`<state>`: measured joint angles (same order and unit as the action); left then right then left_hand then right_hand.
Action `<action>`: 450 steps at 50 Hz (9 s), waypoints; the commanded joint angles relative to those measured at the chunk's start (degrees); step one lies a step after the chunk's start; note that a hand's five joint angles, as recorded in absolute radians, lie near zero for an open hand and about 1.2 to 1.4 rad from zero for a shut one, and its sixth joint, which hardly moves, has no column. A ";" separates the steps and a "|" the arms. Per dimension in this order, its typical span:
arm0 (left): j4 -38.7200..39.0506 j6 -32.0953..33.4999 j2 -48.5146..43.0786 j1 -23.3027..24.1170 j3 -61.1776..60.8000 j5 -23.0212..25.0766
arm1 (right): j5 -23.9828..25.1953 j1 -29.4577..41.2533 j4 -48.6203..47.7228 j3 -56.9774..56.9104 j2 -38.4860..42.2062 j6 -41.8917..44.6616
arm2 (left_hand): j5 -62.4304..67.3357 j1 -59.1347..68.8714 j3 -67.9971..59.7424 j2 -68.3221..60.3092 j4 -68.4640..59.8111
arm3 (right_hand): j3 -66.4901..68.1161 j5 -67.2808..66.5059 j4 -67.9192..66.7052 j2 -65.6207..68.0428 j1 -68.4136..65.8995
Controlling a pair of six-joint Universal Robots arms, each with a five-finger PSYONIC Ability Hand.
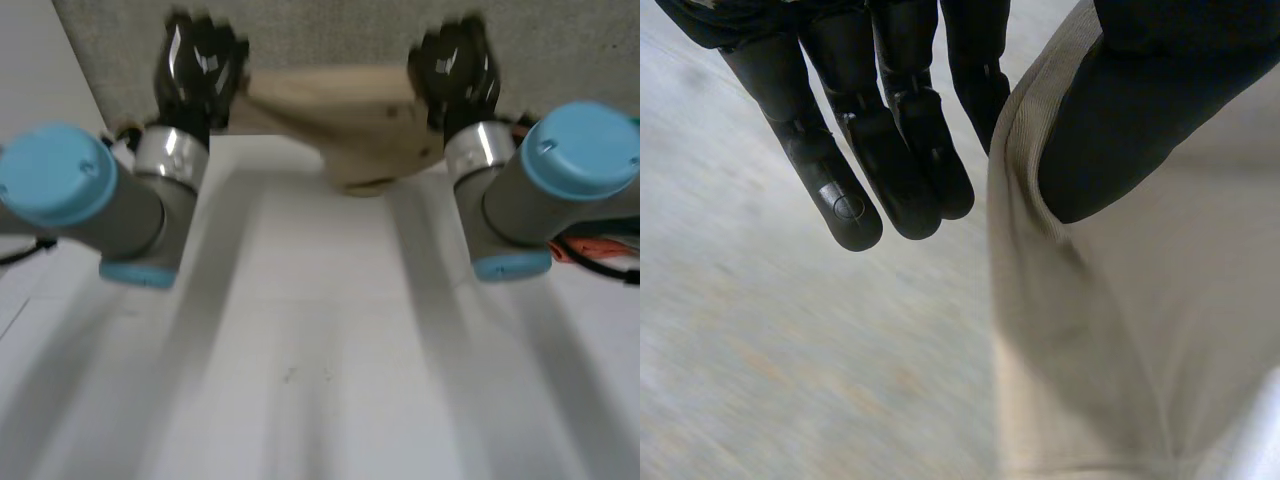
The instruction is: Fold the laundry.
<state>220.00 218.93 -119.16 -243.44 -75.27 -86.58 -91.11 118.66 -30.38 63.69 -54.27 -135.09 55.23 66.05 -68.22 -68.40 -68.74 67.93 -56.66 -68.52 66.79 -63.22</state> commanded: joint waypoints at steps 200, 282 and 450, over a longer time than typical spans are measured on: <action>-1.24 9.86 7.61 3.41 15.80 -9.40 | 3.66 -3.08 -8.04 -10.25 -6.91 0.62 | 14.77 13.95 -11.78 -11.60 -11.26 | 12.07 -13.34 -11.48 13.21 -16.78; -15.67 14.76 -15.30 12.46 8.29 -17.75 | -7.15 -5.19 24.94 27.19 -10.69 -2.37 | 14.77 13.95 -11.78 -11.60 -11.26 | 12.07 -13.34 -11.48 13.21 -16.78; -8.98 -11.60 23.28 6.75 -36.97 -9.31 | 24.49 12.21 11.92 29.30 -5.32 6.60 | -55.23 -56.05 58.22 58.40 58.74 | 12.07 -13.34 -11.48 13.21 -16.78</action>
<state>211.04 207.34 -96.14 -235.58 -111.67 -96.11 -71.59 130.00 -18.86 93.04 -61.34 -127.50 2.43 10.88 -11.80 -11.46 -11.36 67.49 -56.98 -68.80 65.53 -48.68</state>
